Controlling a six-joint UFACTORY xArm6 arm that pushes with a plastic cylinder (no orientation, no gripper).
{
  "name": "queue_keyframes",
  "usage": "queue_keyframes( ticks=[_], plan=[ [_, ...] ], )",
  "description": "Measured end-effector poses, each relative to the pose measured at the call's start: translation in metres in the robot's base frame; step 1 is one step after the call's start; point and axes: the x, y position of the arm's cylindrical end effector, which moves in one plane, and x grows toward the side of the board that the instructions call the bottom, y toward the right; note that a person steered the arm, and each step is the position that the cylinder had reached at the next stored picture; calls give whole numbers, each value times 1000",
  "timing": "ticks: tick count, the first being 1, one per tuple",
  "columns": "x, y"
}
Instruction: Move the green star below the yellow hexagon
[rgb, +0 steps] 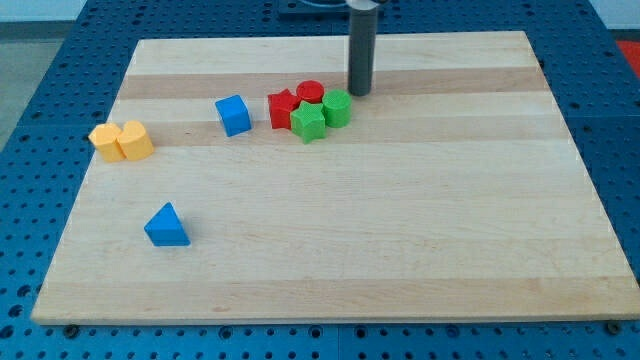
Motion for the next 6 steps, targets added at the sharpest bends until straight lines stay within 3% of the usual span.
queue_keyframes(
  ticks=[3, 4, 6],
  plan=[
    [93, -52],
    [109, -95],
    [95, -100]
  ],
)
